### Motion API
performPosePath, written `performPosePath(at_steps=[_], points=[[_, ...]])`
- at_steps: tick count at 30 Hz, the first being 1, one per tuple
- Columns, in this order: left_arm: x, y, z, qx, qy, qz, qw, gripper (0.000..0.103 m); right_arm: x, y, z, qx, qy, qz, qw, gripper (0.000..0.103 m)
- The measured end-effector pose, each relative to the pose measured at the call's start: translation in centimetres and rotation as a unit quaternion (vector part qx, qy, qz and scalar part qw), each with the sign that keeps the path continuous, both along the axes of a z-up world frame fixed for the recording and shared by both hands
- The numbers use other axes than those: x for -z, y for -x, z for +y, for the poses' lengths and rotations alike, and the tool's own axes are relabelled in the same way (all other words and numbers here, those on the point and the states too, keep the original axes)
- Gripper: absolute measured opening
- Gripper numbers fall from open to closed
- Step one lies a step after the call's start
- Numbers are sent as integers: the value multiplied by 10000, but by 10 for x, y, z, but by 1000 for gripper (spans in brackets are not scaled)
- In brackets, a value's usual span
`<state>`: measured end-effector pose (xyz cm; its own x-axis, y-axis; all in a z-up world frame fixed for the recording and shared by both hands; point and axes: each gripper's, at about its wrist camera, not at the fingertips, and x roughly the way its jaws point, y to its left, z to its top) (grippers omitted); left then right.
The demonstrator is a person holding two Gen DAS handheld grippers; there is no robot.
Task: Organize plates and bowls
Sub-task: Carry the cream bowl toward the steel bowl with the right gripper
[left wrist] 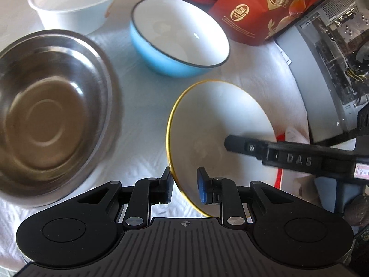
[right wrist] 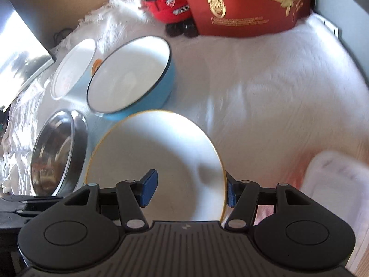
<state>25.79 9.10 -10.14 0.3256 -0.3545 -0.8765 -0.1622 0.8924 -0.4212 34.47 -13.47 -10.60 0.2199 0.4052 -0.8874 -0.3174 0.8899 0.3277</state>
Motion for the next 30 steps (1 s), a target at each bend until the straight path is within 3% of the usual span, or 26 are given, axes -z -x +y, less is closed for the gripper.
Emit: performPosePath(at_steps=[9, 15, 24, 30], points=[[-6, -1, 26, -282, -37, -74, 9996, 24, 0, 23, 17, -122, -120, 179, 9997, 60], [-7, -3, 24, -100, -196, -96, 9997, 24, 0, 31, 15, -122, -168, 147, 9997, 60], [-11, -4, 25, -48, -117, -78, 9999, 24, -1, 32, 14, -150, -166, 145, 9996, 60], [-42, -12, 47, -241, -65, -533, 9983, 24, -28, 21, -1, -24, -176, -453, 9988, 60]])
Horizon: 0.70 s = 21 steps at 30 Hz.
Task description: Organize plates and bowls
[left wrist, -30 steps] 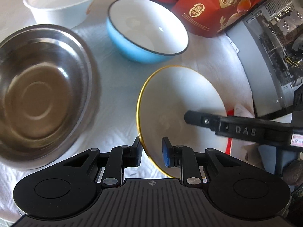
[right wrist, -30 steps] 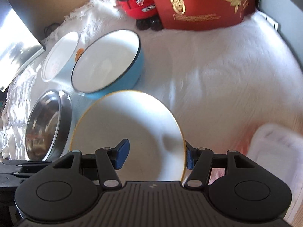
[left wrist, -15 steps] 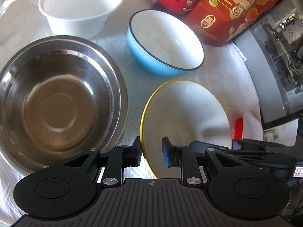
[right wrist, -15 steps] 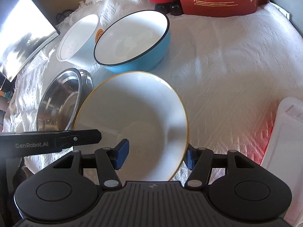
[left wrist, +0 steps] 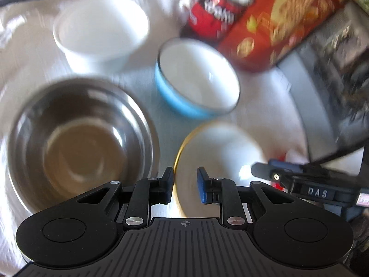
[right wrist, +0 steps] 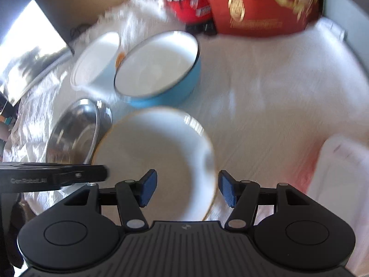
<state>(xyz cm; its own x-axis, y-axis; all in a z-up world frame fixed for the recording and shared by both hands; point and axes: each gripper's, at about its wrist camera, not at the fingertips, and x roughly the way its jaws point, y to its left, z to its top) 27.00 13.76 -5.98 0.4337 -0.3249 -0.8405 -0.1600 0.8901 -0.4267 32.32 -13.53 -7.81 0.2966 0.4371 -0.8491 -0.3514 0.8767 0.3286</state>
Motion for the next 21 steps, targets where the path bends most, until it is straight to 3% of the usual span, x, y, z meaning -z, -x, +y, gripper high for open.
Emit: performPosePath(at_steps=[2, 5, 12, 17, 21], points=[[-10, -11, 10, -173, 105, -170, 9996, 24, -12, -6, -5, 74, -19, -235, 9997, 60], [-19, -35, 19, -378, -117, -358, 9986, 24, -23, -17, -8, 157, 94, -501, 9986, 62], [0, -101, 25, -766, -685, -136, 9946, 25, -37, -40, 1, 127, 872, -1149, 9895, 87], [21, -125, 22, -817, -1041, 50, 9912, 25, -30, -64, 6, 54, 963, -858, 9916, 89], [34, -134, 17, -812, -1037, 164, 9912, 25, -15, -95, 7, -156, 164, -287, 9993, 89]])
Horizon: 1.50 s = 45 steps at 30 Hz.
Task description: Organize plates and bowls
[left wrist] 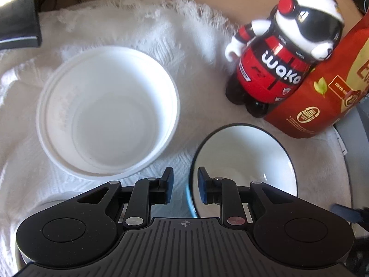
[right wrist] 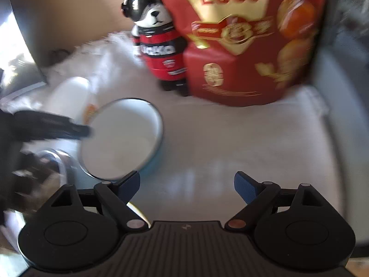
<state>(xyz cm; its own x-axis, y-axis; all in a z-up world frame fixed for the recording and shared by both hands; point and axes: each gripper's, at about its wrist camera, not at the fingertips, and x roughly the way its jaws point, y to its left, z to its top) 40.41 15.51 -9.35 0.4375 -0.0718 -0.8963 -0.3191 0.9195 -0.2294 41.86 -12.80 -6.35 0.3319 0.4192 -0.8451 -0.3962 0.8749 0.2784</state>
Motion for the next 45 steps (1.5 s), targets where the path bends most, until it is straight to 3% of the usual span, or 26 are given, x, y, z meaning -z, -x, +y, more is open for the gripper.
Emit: performPosePath(at_steps=[3, 7, 10, 18, 26, 33, 43, 45], points=[[9, -6, -2, -42, -11, 76, 10000, 25, 17, -23, 11, 142, -203, 296, 9993, 87], [19, -8, -5, 1, 114, 151, 9998, 25, 40, -41, 33, 54, -221, 636, 9977, 65], [25, -10, -6, 38, 186, 189, 9996, 27, 54, -48, 47, -50, -173, 774, 9968, 53], [30, -15, -10, 51, 243, 289, 9993, 30, 67, -49, 58, -305, -375, 1108, 9927, 38], [27, -17, -33, 572, 718, 396, 9950, 30, 52, -44, 38, -38, -51, 829, 9965, 39], [42, -27, -47, 815, 954, 489, 9909, 26, 57, -46, 8, 251, -159, 956, 9950, 39], [52, -43, -50, 890, 849, 525, 9910, 25, 80, -66, 13, 359, -277, 1130, 9926, 41], [53, -45, -50, 886, 877, 543, 9907, 25, 81, -68, 14, 311, -368, 1160, 9921, 45]])
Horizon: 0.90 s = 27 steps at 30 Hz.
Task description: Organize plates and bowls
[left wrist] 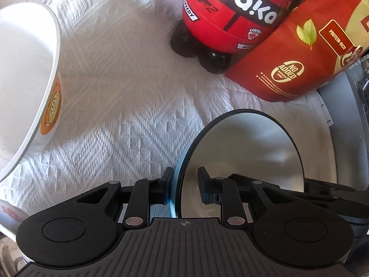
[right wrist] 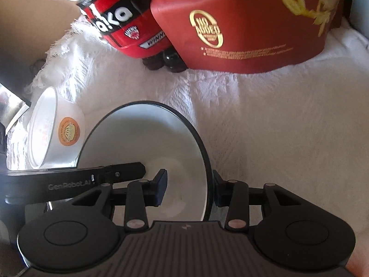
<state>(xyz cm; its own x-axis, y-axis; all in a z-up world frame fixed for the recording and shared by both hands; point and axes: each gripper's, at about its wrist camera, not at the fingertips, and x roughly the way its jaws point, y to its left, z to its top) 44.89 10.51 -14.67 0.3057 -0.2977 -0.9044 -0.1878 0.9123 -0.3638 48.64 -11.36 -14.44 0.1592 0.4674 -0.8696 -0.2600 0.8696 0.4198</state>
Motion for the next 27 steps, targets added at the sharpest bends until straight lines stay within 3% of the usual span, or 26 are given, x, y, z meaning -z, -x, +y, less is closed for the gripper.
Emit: performPosePath(at_steps=[8, 15, 19, 27], points=[[-1, 3, -5, 37, -148, -138, 9998, 26, 1, -1, -2, -119, -143, -1, 9998, 47], [-1, 5, -3, -110, -60, -157, 9998, 26, 0, -1, 1, -168, -75, 2, 9998, 48], [-3, 3, -4, -63, -88, -8, 9999, 27, -1, -2, 3, -129, -3, 26, 9999, 48], [-51, 17, 0, 9, -18, -404, 9992, 27, -32, 2, -7, 102, -307, -44, 9995, 47]])
